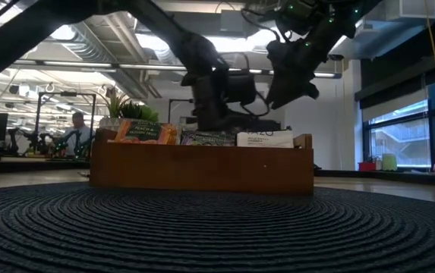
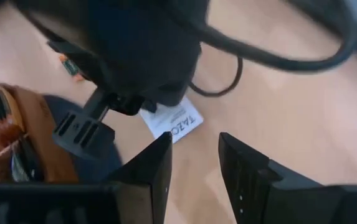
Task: Pick & Place Tea
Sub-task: Put the white tea bag into the right slot of the wooden organizer
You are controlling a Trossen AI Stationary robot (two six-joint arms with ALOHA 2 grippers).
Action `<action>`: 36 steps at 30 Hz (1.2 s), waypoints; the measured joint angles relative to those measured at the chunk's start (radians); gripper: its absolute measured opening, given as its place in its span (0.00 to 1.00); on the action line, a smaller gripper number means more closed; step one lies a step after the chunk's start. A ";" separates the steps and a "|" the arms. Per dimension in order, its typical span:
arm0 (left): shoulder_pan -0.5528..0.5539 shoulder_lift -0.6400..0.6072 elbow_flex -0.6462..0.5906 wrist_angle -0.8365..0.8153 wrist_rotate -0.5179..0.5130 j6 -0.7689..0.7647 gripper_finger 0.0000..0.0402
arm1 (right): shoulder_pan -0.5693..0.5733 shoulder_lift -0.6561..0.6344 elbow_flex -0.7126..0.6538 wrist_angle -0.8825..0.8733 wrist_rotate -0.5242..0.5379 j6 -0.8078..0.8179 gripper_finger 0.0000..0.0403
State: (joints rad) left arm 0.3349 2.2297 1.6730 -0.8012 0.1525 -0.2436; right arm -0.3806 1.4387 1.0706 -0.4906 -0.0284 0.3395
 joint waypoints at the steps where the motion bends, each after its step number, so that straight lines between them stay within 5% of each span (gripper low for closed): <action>1: -0.012 0.000 -0.001 0.017 -0.001 -0.018 0.01 | 0.004 0.000 0.000 -0.026 0.000 0.021 0.33; 7: -0.064 0.005 -0.003 0.129 -0.003 -0.093 0.01 | 0.020 0.000 -0.121 -0.042 -0.024 0.147 0.33; 10: -0.080 0.008 -0.005 0.185 0.001 -0.120 0.01 | 0.017 0.000 -0.255 0.110 -0.125 0.238 0.33; 17: -0.093 0.009 -0.006 0.238 -0.002 -0.140 0.01 | 0.016 0.000 -0.458 0.388 -0.139 0.475 0.33; 29: -0.093 0.013 -0.004 0.304 0.000 -0.155 0.01 | 0.016 0.000 -0.508 0.533 -0.092 0.493 0.34; 36: -0.090 0.037 -0.002 0.326 0.079 -0.142 0.01 | 0.016 0.000 -0.508 0.533 0.016 0.568 0.45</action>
State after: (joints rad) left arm 0.2445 2.2669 1.6711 -0.4747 0.2311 -0.3857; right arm -0.3645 1.4391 0.5629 0.0423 -0.0120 0.9079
